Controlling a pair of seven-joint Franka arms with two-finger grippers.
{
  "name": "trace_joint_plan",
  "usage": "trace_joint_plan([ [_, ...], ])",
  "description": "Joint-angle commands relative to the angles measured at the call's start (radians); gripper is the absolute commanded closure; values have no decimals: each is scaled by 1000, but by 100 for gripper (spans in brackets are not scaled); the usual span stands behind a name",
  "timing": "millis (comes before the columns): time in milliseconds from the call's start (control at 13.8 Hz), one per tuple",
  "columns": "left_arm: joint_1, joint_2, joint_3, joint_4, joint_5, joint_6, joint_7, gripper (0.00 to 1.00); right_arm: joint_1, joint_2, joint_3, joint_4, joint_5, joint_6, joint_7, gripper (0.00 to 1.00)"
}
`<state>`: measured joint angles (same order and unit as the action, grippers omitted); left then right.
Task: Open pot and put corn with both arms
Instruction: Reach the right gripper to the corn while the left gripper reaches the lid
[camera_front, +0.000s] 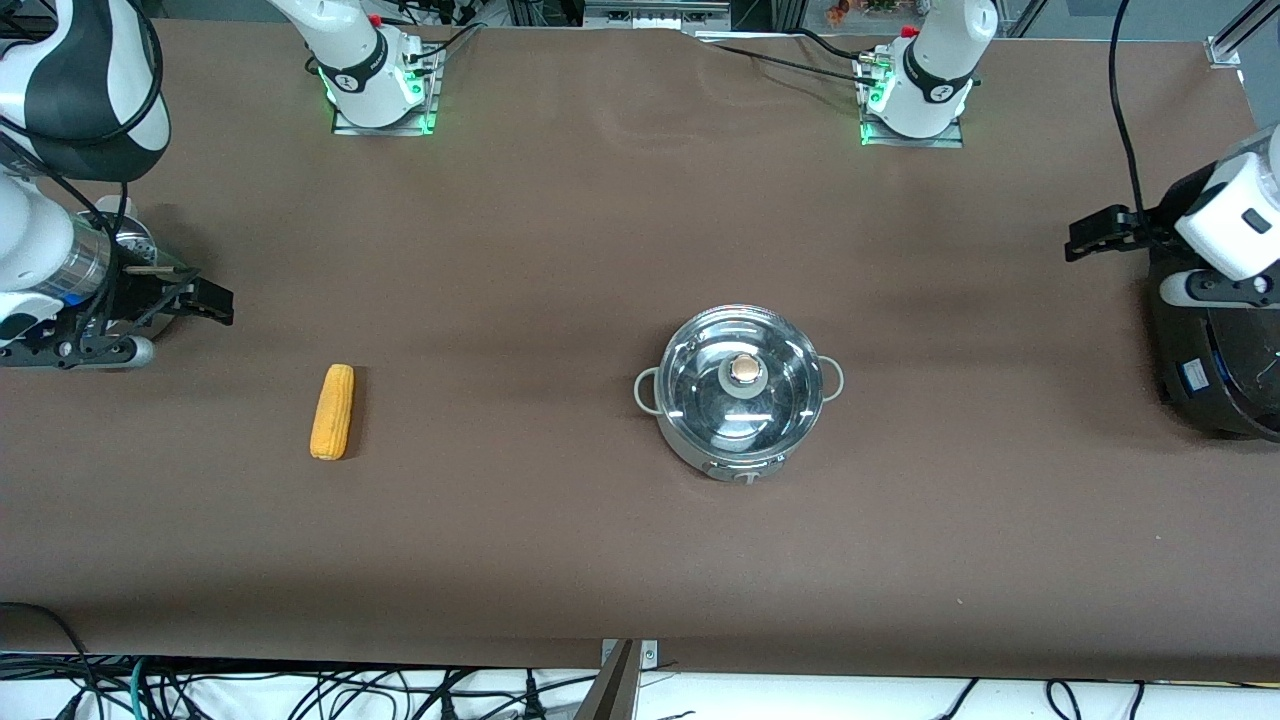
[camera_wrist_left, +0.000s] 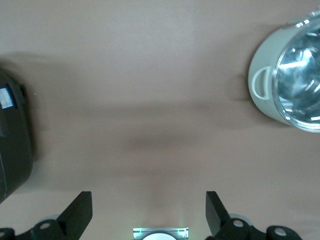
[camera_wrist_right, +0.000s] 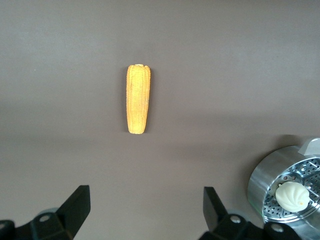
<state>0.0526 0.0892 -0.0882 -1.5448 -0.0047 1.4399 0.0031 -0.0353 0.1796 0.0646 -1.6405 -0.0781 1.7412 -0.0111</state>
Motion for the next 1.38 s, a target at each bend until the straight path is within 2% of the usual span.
trace_joint_plan([
  [0, -39, 30, -21, 63, 69, -19, 23, 0, -9, 4, 4, -4, -6, 11, -12, 0],
  [218, -39, 56, -19, 80, 57, 19, 40, 2, -9, 40, 6, -1, -3, 63, -9, 0],
  [291, -36, 57, -18, 81, 57, 34, 47, 0, -8, 55, 6, -1, -3, 93, -9, 0],
  [581, 24, 50, -10, 40, -130, 118, 57, 0, -26, 118, 4, 4, 6, 171, -10, 0],
  [726, 27, 49, -11, -24, -178, 207, 52, 0, -25, 179, 6, 5, 12, 239, -1, 0],
  [872, 24, 58, -13, -40, -254, 231, 16, 0, -17, 227, 8, 5, 14, 300, 0, 0],
  [1090, -17, 81, -44, -29, -264, 267, -159, 0, -12, 314, 14, 5, 14, 386, 0, 0],
  [1308, -97, 118, -68, -29, -255, 364, -332, 0, -15, 357, 14, 7, 6, 409, -1, 0],
])
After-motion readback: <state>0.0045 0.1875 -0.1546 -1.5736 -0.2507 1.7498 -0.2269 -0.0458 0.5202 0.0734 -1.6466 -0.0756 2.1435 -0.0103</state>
